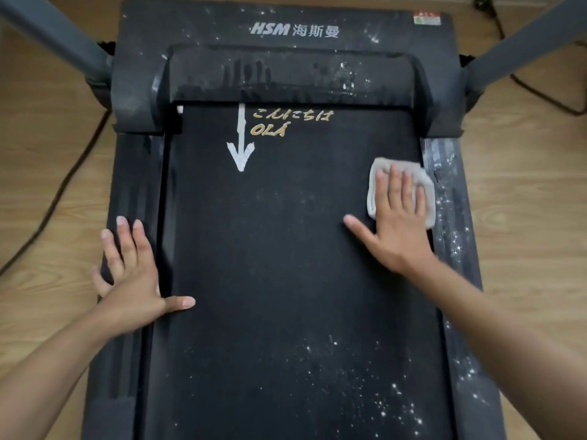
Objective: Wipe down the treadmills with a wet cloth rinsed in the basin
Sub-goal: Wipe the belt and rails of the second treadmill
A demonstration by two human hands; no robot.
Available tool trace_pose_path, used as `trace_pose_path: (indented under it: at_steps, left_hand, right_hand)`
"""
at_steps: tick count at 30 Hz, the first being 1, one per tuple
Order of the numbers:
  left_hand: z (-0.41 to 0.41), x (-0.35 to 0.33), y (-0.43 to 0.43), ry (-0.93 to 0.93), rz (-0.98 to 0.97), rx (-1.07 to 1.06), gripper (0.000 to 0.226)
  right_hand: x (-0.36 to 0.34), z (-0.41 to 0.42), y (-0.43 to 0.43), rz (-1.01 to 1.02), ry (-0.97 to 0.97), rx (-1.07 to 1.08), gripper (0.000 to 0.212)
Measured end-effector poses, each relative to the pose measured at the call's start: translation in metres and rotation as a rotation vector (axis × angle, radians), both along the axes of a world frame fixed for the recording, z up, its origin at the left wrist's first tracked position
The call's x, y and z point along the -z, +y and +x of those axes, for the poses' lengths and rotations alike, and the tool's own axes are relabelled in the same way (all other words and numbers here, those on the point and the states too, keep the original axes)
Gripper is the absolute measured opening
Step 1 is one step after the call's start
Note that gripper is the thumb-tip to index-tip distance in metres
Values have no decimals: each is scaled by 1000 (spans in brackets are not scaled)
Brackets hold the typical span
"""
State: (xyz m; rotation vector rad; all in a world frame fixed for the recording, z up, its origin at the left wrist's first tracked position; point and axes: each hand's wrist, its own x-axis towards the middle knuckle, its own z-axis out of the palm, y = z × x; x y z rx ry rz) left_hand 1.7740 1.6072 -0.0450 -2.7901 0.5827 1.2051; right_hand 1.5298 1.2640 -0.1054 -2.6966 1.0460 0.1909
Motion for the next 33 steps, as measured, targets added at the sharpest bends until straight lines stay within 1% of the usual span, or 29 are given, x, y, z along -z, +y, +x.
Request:
trace_pose_path:
  at_steps: [3, 5, 6, 8, 10, 12, 14, 16, 18, 20, 23, 26, 28, 30, 33]
  left_hand:
    - [-1, 1, 1, -1, -3, 4, 169]
    - [0, 0, 2, -3, -3, 10, 169]
    - [1, 0, 2, -4, -1, 12, 169]
    - [2, -1, 2, -4, 4, 19, 169]
    - [1, -2, 2, -3, 1, 16, 169]
    - [0, -2, 2, -2, 0, 9, 169]
    - [0, -3, 1, -2, 3, 13, 170]
    - [1, -1, 1, 1, 5, 14, 170]
    - [1, 2, 2, -5, 7, 12, 170]
    - [1, 4, 3, -13, -2, 6, 171]
    - [3, 8, 5, -17, -18, 11, 171]
    - [4, 8, 5, -16, -21, 15, 172]
    - [4, 6, 5, -5, -10, 21, 171]
    - [4, 4, 4, -3, -1, 20, 170]
    - [2, 3, 5, 11, -5, 24, 169]
  right_hand:
    - [-8, -99, 98, 60, 47, -141, 109]
    - [-3, -135, 132, 68, 94, -214, 109]
    - [-1, -140, 136, 71, 109, -227, 107]
    - [-4, -135, 128, 96, 70, -235, 99]
    - [-15, -129, 106, 145, -19, -226, 85]
    - [-23, -130, 78, 140, -80, -188, 77]
    - [-30, -125, 49, 84, -50, -197, 77]
    - [-32, -116, 27, 81, 13, -238, 75]
    - [-33, -101, 15, 161, 44, -252, 61]
    - [-35, -92, 11, 257, 30, -281, 46]
    - [-45, -82, 12, 367, 12, -300, 38]
    - [-64, -61, 5, 433, -5, -192, 37]
    - [-82, -37, -11, 380, -80, -176, 32]
    - [-103, -9, -37, 267, -259, -174, 24]
    - [-135, 31, -78, 16, -550, -213, 18]
